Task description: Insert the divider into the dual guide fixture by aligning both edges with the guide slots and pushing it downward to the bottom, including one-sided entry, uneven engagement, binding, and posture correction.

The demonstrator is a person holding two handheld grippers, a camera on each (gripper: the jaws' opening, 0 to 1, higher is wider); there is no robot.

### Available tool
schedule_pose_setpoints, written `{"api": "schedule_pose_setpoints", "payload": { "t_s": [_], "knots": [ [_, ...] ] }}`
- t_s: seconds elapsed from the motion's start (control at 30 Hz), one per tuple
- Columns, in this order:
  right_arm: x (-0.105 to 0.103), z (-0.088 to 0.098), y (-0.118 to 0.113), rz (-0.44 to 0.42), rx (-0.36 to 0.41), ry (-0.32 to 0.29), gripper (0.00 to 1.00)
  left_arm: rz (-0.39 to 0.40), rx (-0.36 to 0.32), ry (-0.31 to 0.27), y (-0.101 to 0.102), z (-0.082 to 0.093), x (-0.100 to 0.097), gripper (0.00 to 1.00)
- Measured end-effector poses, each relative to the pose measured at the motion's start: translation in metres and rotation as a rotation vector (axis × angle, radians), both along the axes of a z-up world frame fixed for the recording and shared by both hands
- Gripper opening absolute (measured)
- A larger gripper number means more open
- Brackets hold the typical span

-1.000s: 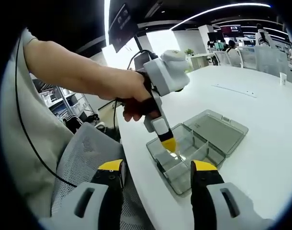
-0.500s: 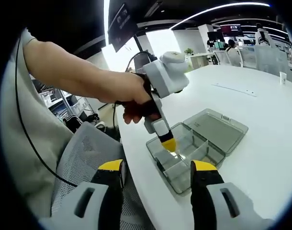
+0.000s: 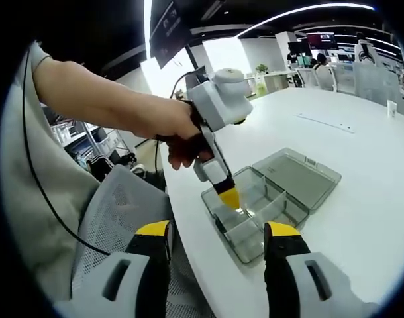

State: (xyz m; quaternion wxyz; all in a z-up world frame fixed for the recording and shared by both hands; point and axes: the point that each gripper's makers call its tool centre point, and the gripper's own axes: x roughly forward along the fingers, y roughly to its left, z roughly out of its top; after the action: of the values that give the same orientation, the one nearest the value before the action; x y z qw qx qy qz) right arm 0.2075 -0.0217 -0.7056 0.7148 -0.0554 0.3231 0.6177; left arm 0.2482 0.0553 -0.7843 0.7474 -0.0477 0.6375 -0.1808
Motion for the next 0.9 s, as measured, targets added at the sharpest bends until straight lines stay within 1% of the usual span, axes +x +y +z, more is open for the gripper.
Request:
{"api": "schedule_pose_setpoints", "payload": {
  "t_s": [0.03,0.13,0.23,0.3,0.33,0.4,0.43,0.53,0.57,0.6,0.77,0.83,0.9],
  "knots": [
    [0.000,0.000,0.000,0.001,-0.002,0.000,0.53,-0.002,0.003,-0.015,0.001,0.001,0.001,0.16],
    [0.000,-0.002,-0.001,0.004,-0.010,0.000,0.54,0.010,-0.017,-0.022,0.002,0.007,0.000,0.15],
    [0.000,-0.002,-0.001,0.010,-0.014,-0.004,0.54,0.009,-0.033,-0.055,0.005,0.014,-0.001,0.16],
    [0.000,-0.002,-0.001,0.012,-0.017,-0.007,0.54,0.011,-0.055,-0.090,0.006,0.019,-0.001,0.16],
    [0.000,-0.002,-0.001,0.014,-0.019,-0.009,0.54,0.010,-0.068,-0.117,0.006,0.023,-0.001,0.17],
    [0.000,-0.002,-0.001,0.016,-0.021,-0.011,0.54,0.003,-0.101,-0.165,0.002,0.034,-0.005,0.19],
    [0.001,-0.002,-0.001,0.017,-0.022,-0.013,0.54,0.003,-0.117,-0.190,0.001,0.038,-0.005,0.20],
    [0.002,-0.002,-0.002,0.020,-0.030,-0.019,0.54,0.001,-0.144,-0.238,0.001,0.046,-0.008,0.22],
    [0.003,-0.002,-0.002,0.021,-0.033,-0.022,0.54,-0.003,-0.163,-0.268,0.000,0.050,-0.008,0.23],
    [0.003,-0.003,-0.003,0.022,-0.036,-0.025,0.54,-0.002,-0.166,-0.271,0.000,0.051,-0.010,0.24],
    [0.004,-0.002,-0.004,0.027,-0.049,-0.033,0.54,0.022,-0.225,-0.341,0.000,0.063,-0.013,0.24],
    [0.005,-0.003,-0.005,0.030,-0.057,-0.039,0.54,0.032,-0.236,-0.367,0.002,0.068,-0.015,0.24],
    [0.005,-0.004,-0.006,0.030,-0.066,-0.040,0.54,0.024,-0.240,-0.388,0.002,0.070,-0.016,0.24]
  ]
}}
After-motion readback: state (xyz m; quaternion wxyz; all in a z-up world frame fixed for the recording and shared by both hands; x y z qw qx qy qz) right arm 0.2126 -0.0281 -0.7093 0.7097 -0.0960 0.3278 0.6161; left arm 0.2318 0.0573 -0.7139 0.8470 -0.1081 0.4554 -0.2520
